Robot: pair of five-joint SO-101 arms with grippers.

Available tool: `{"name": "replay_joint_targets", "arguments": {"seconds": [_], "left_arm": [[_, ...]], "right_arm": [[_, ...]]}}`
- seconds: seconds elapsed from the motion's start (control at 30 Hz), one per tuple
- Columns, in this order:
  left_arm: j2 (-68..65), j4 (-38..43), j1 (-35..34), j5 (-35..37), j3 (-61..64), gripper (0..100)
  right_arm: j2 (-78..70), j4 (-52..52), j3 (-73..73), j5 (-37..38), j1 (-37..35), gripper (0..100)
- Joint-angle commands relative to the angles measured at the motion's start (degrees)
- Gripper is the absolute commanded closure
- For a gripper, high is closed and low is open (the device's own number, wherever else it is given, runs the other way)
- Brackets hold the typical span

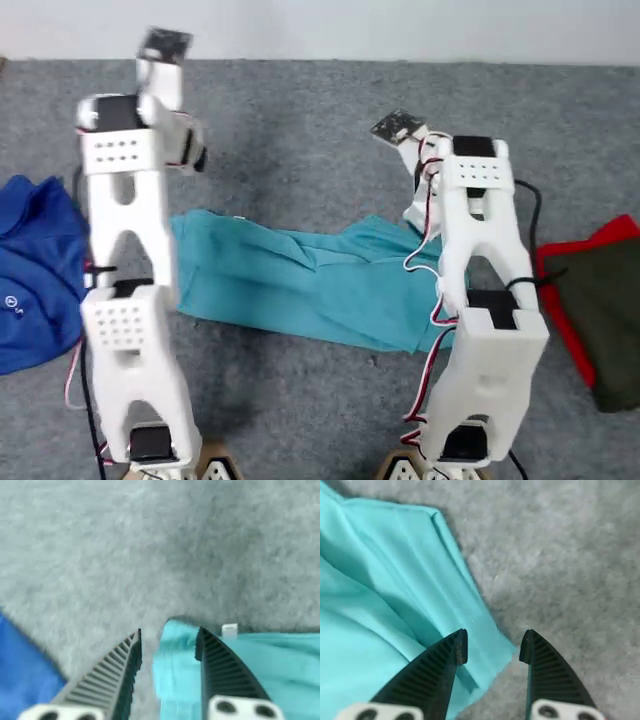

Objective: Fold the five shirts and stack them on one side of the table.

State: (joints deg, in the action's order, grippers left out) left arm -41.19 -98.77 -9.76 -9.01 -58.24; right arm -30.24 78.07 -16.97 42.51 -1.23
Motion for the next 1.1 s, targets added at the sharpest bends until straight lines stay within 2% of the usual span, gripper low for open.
{"name": "replay_joint_targets", "arguments": {"seconds": [0.0, 0.17, 0.33, 0.5, 0.57, 0.63, 0.8, 1.07], "left_arm": [[13.71, -2.02, -1.85, -0.26, 12.44, 83], [27.16, -1.76, -1.76, -4.92, 30.55, 83], [34.46, -1.76, -2.20, -5.01, 40.13, 83], [39.82, -1.76, -2.20, -4.92, 45.85, 83], [41.41, -1.76, -2.20, -5.10, 47.43, 83], [42.37, -1.76, -2.20, -5.19, 49.01, 83], [43.60, -1.76, -2.20, -5.19, 52.97, 83], [43.60, -1.85, -2.90, -5.19, 53.58, 83]], "right_arm": [[-1.89, -0.66, -3.16, 0.18, -0.66, 81.2], [-5.14, -0.75, -3.16, 0.35, -0.84, 81.4], [-7.60, -1.98, -3.16, 0.53, -0.48, 82.2], [-9.10, -1.89, -7.30, 0.09, -0.40, 99.8], [-9.10, 0.84, -10.02, 0.09, -0.48, 96.6], [-9.10, 3.65, -12.66, 0.09, -0.92, 99.3], [-9.01, 11.30, -18.29, 0.09, -0.92, 99.0], [-8.75, 23.43, -19.16, 0.53, -1.71, 99.0]]}}
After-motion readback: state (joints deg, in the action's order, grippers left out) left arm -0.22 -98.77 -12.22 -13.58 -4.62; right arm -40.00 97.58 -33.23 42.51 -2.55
